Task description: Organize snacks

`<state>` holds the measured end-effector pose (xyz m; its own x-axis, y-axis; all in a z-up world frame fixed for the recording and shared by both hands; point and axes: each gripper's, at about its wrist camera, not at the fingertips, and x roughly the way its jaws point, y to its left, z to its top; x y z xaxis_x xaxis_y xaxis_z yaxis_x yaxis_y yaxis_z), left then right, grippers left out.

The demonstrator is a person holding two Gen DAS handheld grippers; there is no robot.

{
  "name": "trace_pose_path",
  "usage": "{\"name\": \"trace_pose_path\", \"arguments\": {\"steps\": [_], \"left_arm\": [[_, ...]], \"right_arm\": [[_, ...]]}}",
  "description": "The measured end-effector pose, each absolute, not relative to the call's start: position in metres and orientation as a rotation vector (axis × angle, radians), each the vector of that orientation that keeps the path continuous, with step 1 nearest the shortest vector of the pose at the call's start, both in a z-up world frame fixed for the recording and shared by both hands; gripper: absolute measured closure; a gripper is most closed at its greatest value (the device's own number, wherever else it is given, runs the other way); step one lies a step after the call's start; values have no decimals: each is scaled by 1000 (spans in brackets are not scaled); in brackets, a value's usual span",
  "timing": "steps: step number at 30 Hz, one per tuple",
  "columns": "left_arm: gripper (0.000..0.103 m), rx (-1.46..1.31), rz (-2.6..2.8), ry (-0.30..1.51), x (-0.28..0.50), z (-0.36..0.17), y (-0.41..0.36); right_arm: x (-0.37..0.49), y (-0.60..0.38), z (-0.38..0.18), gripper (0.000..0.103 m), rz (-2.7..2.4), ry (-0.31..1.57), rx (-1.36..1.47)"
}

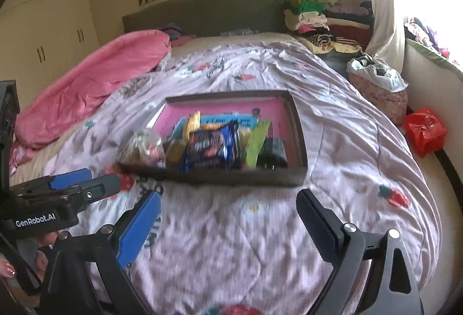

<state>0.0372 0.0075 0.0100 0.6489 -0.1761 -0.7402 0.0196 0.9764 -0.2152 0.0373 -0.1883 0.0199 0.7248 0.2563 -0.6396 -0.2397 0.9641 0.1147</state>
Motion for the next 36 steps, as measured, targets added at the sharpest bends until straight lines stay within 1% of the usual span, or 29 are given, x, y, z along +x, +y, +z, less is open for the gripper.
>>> {"name": "trace_pose_path", "arguments": {"steps": [3,7,19,36], "left_arm": [[24,-189,-109,863,30,6,4],[25,-180,-105,865,23,2,0],[25,-164,-125,873,10,-4,-9],[25,-161,-87,875,13,-6,-4]], "right_arm": [[30,-189,14,7,269,715,34],[24,-192,6,3,264,733,44],[17,-196,-5,2,265,770,57],[20,-199,-7,2,254,760,58]]}}
